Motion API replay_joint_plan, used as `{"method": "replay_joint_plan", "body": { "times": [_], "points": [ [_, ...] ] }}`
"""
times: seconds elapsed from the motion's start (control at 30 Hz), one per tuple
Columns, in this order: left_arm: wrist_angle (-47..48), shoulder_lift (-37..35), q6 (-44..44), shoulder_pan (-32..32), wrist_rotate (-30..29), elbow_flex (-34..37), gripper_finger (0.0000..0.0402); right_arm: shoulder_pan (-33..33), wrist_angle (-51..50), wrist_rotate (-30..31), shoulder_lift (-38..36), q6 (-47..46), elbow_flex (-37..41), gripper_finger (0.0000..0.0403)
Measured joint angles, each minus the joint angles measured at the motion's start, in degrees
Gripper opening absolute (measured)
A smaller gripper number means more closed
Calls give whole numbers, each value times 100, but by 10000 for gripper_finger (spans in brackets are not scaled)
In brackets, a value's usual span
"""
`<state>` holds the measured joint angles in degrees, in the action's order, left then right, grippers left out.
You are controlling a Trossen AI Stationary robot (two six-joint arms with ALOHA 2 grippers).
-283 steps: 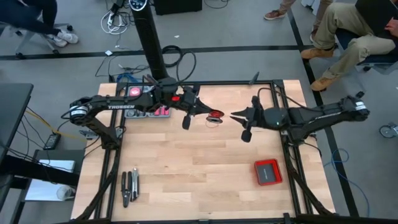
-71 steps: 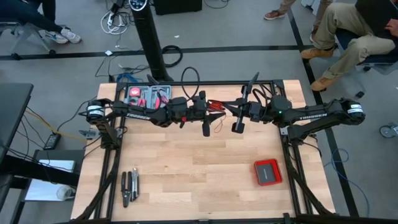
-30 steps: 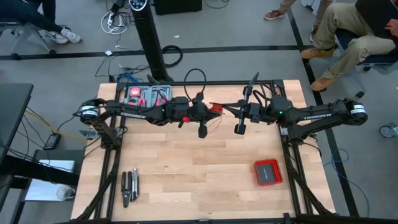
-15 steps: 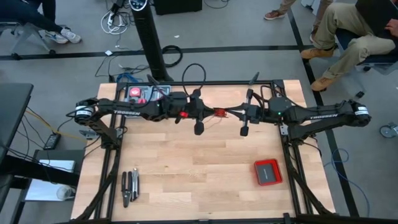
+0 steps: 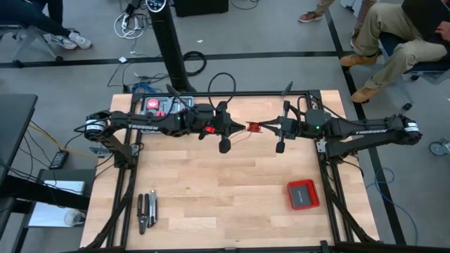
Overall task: Coil cords
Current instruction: Coil the red wire onto the spool
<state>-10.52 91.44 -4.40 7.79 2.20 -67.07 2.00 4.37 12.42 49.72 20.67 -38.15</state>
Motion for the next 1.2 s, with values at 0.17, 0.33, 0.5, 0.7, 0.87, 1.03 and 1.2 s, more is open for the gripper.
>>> {"method": "replay_joint_plan", "body": {
  "times": [0.17, 0.33, 0.5, 0.7, 0.87, 1.03, 1.2],
  "points": [
    [-30, 0, -2, 0, -2, 0, 0, 2, -274, 280, -64, 55, -2, 0],
    [-39, 0, 7, 0, -6, 0, 0, 0, -358, 445, -20, 133, -2, 0],
    [-64, 1, 45, -32, -13, 0, 0, 2, -403, 730, -16, 413, -2, 0],
    [-322, 2, 205, -39, -22, 7, 0, 2, -366, 839, 64, 664, -9, 0],
    [-556, 7, 361, -39, -24, 11, 0, 2, -214, 1137, 327, 772, -11, 0],
    [-586, 7, 486, -39, -13, 11, 0, 3, 213, 1229, 558, 1013, -9, 0],
    [-553, 5, 613, -41, -26, 11, 5, 4, 297, 1235, 605, 1027, -7, 0]
  ]
}}
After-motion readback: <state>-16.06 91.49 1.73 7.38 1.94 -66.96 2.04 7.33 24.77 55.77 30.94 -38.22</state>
